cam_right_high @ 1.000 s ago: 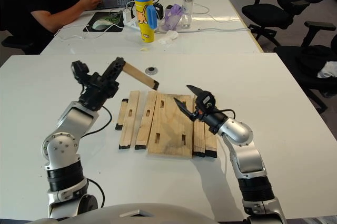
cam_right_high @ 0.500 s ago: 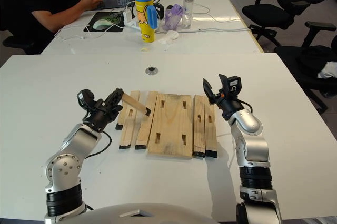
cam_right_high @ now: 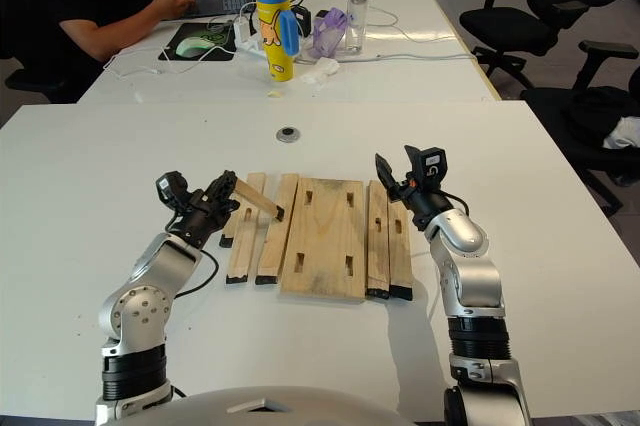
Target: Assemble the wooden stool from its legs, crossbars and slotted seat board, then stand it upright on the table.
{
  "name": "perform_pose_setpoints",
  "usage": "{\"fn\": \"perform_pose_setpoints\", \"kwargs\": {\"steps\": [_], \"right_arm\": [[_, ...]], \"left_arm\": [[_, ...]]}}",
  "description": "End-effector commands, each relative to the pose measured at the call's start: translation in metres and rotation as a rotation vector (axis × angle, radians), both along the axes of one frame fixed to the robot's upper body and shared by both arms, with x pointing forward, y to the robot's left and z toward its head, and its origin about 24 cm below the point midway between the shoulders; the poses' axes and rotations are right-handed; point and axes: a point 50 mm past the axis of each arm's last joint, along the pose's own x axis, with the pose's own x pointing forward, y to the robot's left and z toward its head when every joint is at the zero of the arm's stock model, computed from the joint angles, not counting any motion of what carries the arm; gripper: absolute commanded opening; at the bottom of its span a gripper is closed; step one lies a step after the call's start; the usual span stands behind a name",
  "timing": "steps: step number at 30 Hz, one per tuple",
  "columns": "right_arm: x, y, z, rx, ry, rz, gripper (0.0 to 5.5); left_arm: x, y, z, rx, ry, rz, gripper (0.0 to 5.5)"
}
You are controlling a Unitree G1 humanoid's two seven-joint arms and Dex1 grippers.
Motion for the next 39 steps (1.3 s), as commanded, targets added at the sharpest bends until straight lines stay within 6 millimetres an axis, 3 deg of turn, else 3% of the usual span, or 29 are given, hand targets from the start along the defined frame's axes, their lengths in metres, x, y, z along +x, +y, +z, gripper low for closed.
{"fn": "perform_pose_setpoints", "kwargs": {"steps": [1,7,10,13,20,25,33,39], "right_arm": [[-0.001,0.005,-0.002,-0.015,0.011,0.016,3.15],[-0.001,0.01,-0.002,-0.025,0.007,0.031,3.15],[-0.002,0.01,-0.002,-0.039,0.006,0.036,3.15],[-0.003,0.011,-0.003,-0.043,0.011,0.037,3.15],[-0.006,0.018,-0.006,-0.04,0.029,0.043,3.15],[-0.01,0.018,-0.008,-0.037,0.045,0.024,3.15],[-0.014,0.023,-0.011,-0.031,0.062,0.013,3.15],[-0.017,0.023,-0.013,-0.059,0.069,0.007,3.15]], "left_arm": [[0.003,0.005,-0.003,0.05,0.031,0.006,0.43],[0.001,-0.002,-0.02,0.167,0.12,-0.016,0.43],[-0.001,-0.002,-0.025,0.387,0.134,-0.053,0.43],[-0.006,-0.001,-0.032,0.49,0.175,-0.075,0.43],[-0.019,0.0,-0.046,0.546,0.249,-0.082,0.43],[-0.025,0.004,-0.044,0.555,0.273,-0.053,0.43],[-0.024,0.005,-0.035,0.72,0.218,-0.106,0.43],[-0.032,0.002,-0.045,0.745,0.254,-0.127,0.43]]}}
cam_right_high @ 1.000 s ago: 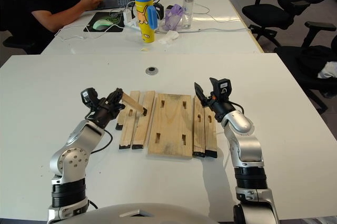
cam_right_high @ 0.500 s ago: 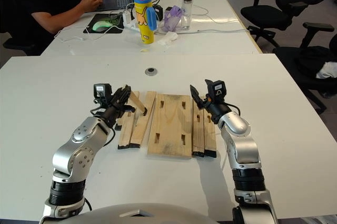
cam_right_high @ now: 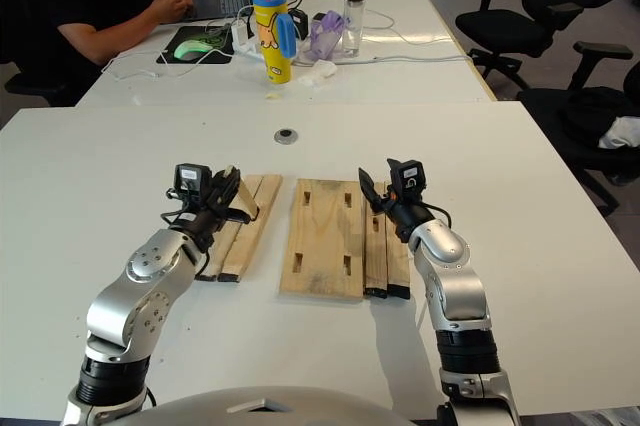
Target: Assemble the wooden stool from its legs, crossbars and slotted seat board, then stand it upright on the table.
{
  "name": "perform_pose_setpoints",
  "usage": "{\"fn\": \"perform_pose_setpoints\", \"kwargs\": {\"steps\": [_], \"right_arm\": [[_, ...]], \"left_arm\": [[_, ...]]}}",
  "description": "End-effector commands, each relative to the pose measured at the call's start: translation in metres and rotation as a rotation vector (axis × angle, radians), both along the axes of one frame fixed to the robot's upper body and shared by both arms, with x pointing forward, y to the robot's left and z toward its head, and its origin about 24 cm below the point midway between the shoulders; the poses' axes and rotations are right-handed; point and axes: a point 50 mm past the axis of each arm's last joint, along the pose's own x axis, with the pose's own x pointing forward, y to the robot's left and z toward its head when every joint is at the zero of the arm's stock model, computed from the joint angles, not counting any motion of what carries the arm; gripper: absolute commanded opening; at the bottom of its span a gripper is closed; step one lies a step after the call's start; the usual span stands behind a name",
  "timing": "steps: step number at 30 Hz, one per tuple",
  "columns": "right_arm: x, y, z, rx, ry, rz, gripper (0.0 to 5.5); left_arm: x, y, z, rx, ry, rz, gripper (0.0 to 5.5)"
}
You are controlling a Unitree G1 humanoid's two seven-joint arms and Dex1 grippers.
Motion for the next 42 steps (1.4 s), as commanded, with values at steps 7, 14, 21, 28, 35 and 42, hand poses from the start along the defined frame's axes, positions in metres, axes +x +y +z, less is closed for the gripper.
{"fn": "perform_pose_setpoints", "kwargs": {"steps": [7,14,21,28,35,42], "right_arm": [[-0.003,0.004,-0.003,-0.031,0.016,-0.008,3.15],[0.005,0.006,0.0,-0.038,0.002,-0.002,3.15],[0.01,0.009,0.002,-0.04,-0.008,0.016,3.15],[0.011,0.013,-0.001,-0.028,0.003,0.049,3.15],[0.01,0.02,-0.004,-0.012,0.012,0.08,3.15],[0.014,0.021,-0.005,-0.01,0.003,0.075,3.15]], "left_arm": [[-0.021,0.013,-0.066,0.169,0.321,0.01,0.43],[-0.012,-0.005,-0.062,0.161,0.237,-0.092,0.43],[-0.011,-0.002,-0.063,0.088,0.225,-0.063,0.43],[0.004,-0.003,-0.011,-0.015,-0.11,-0.037,1.5],[0.002,0.009,0.027,-0.044,-0.375,0.01,1.96],[0.036,0.009,0.069,-0.103,-0.48,0.006,1.96]]}}
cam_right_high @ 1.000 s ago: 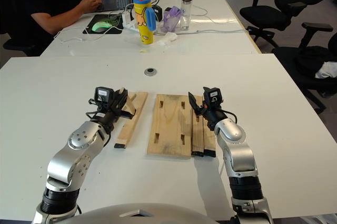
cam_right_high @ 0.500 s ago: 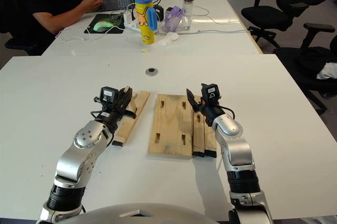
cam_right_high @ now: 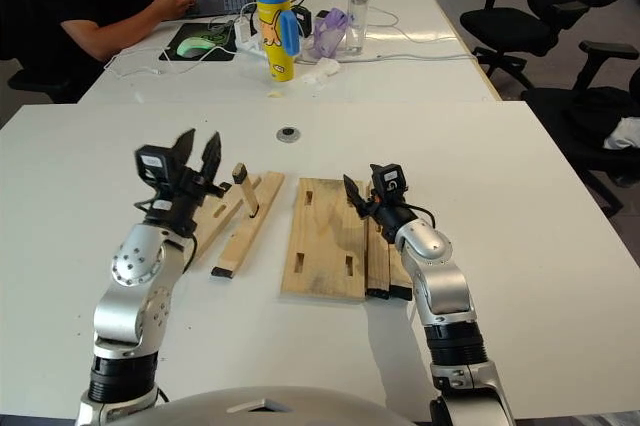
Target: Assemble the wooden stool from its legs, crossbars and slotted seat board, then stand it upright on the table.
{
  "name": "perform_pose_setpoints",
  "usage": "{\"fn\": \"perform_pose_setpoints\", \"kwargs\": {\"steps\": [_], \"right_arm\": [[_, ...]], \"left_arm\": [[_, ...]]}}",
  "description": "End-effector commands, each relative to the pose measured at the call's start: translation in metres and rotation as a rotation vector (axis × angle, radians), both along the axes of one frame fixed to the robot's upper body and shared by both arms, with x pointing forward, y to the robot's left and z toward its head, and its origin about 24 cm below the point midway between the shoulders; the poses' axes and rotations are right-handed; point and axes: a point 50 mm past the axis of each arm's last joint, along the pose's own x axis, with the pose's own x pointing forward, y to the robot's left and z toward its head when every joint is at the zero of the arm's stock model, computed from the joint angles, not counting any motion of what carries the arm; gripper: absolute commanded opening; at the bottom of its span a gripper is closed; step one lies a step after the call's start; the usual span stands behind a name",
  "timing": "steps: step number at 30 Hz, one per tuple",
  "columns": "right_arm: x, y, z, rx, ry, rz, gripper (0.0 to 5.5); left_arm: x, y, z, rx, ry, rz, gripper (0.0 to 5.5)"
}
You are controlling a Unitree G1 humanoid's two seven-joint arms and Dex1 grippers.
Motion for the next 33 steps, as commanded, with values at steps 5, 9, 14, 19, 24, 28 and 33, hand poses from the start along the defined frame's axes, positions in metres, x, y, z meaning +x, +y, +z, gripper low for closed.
{"fn": "perform_pose_setpoints", "kwargs": {"steps": [5,9,14,19,24,28,33], "right_arm": [[0.008,0.007,0.005,-0.002,-0.038,0.011,3.15],[0.01,0.011,0.005,0.001,-0.044,0.022,3.15],[0.01,0.013,0.006,0.005,-0.049,0.024,3.15],[0.01,0.015,0.005,0.007,-0.051,0.024,3.15],[0.01,0.018,0.004,0.004,-0.054,0.031,3.15],[0.014,0.021,0.007,-0.004,-0.06,0.053,3.15],[0.014,0.02,0.004,-0.01,-0.056,0.046,3.15]], "left_arm": [[0.038,-0.009,0.028,-0.07,0.016,-0.108,1.96],[0.046,-0.011,0.029,-0.125,0.053,-0.144,1.96],[0.047,-0.015,0.037,-0.12,0.03,-0.159,1.96],[0.048,-0.013,0.055,-0.121,-0.033,-0.154,1.96],[0.053,-0.023,-0.032,-0.087,0.379,-0.191,1.96],[0.02,-0.034,-0.105,-0.064,0.688,-0.232,1.96],[0.038,-0.035,-0.075,-0.061,0.563,-0.211,1.96]]}}
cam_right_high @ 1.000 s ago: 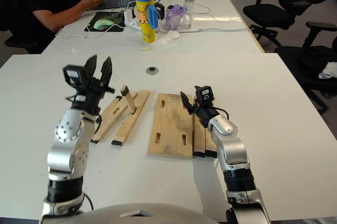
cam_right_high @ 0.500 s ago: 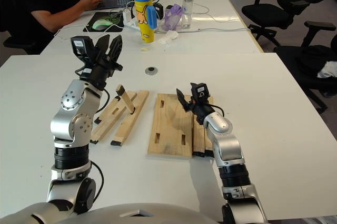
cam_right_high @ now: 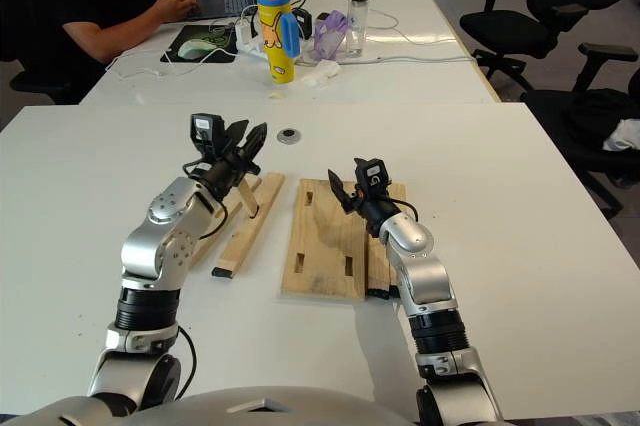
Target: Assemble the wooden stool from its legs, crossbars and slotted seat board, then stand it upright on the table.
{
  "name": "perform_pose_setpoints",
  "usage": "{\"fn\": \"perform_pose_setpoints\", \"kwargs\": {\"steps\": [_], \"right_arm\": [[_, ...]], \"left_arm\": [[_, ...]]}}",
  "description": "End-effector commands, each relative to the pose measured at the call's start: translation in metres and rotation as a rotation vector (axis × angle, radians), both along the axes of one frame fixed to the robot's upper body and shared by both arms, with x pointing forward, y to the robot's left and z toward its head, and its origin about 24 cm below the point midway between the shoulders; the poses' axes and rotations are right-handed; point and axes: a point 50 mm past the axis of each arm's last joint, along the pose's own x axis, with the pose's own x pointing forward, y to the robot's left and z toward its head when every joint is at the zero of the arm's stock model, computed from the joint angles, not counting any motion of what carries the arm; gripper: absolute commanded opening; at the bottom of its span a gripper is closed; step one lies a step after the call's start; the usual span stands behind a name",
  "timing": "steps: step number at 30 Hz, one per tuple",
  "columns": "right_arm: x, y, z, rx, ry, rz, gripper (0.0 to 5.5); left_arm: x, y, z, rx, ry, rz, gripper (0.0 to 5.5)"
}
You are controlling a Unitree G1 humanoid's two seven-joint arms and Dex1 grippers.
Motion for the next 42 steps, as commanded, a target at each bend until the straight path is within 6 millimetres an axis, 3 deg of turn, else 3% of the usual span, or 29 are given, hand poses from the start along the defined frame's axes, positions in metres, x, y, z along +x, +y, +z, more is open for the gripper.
{"fn": "perform_pose_setpoints", "kwargs": {"steps": [1,3,8,16,20,24,26,29,32,37,42], "right_arm": [[0.002,0.0,0.0,-0.013,-0.004,0.002,3.15],[0.003,0.001,0.0,-0.011,-0.005,0.005,3.15],[0.003,0.0,-0.001,-0.012,-0.004,0.004,3.15],[0.003,0.001,0.0,-0.01,-0.004,0.011,3.15],[0.002,0.002,-0.001,-0.011,-0.002,0.015,3.15],[0.003,0.004,-0.001,-0.01,-0.003,0.018,3.15],[0.004,0.003,0.0,-0.011,-0.005,0.018,3.15],[0.004,0.002,-0.001,-0.01,-0.004,0.012,3.15],[0.003,0.002,-0.002,-0.012,-0.002,0.014,3.15],[0.003,0.001,-0.003,-0.013,0.0,0.01,3.15],[0.002,-0.001,-0.003,-0.013,-0.002,0.001,3.15]], "left_arm": [[-0.002,0.01,-0.039,0.061,0.204,0.054,1.96],[0.002,0.016,-0.028,0.062,0.145,0.093,1.96],[0.007,0.023,0.03,-0.07,-0.125,0.151,1.96],[0.008,0.028,0.06,-0.13,-0.254,0.183,1.96],[0.007,0.017,0.011,-0.058,-0.003,0.126,1.96],[-0.008,0.003,-0.045,0.039,0.257,0.051,1.96],[-0.01,0.007,-0.053,0.062,0.295,0.072,1.96],[0.0,0.02,-0.039,0.061,0.227,0.143,1.96],[0.008,0.028,-0.01,0.021,0.049,0.193,1.96],[0.004,0.039,0.039,-0.068,-0.228,0.25,1.96],[0.007,0.087,0.052,0.018,-0.248,0.342,2.11]]}}
